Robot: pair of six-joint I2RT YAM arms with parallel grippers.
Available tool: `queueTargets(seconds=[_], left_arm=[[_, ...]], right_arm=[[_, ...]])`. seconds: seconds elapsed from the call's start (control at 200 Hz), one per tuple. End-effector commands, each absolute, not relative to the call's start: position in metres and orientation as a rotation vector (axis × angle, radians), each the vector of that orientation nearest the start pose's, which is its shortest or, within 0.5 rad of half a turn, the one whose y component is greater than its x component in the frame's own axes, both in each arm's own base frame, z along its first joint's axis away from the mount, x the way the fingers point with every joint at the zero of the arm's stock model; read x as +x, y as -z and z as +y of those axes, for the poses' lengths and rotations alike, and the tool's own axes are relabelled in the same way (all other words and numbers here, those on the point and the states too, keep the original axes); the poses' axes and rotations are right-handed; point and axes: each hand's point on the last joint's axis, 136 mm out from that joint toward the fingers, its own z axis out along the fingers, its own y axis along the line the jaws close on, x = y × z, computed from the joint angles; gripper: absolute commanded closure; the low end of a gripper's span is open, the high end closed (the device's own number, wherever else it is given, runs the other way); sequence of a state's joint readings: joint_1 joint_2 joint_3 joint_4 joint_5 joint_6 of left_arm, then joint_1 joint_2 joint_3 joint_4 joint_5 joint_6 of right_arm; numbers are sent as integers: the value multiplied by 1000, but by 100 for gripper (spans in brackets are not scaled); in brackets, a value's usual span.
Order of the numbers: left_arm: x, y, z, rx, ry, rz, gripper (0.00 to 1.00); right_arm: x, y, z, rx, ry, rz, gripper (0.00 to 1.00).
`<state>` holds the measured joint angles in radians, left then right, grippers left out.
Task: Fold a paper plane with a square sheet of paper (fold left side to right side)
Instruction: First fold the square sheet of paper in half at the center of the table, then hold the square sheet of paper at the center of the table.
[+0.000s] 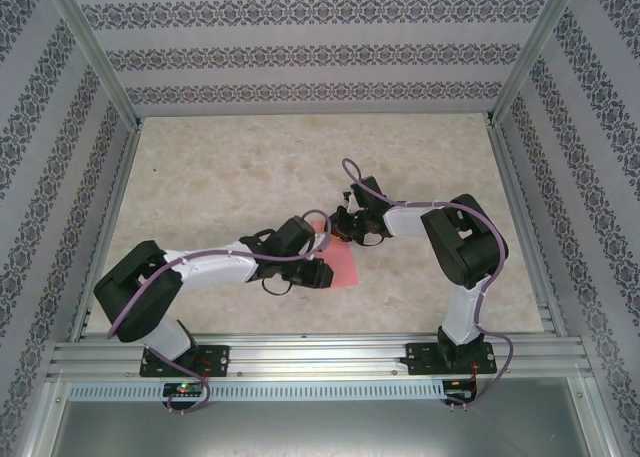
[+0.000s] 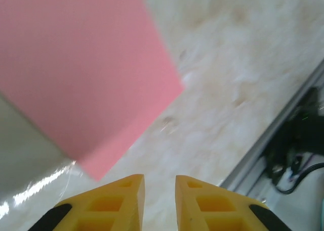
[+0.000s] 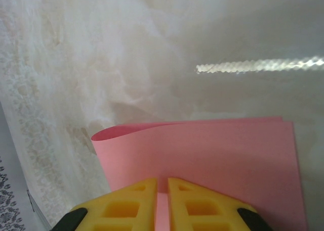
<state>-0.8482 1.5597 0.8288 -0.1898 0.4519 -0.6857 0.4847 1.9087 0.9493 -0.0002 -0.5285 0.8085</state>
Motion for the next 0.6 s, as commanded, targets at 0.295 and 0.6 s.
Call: queueTargets(seconds=[0.295,0.6], left_arm=[[233,-68,-349,368,1166,2697,76],[227,-23,-339,285,1117,2786,77]], right_arm=[[325,17,261,231,-967,2848,85],[331,5,266,221,-1000,2820,84]])
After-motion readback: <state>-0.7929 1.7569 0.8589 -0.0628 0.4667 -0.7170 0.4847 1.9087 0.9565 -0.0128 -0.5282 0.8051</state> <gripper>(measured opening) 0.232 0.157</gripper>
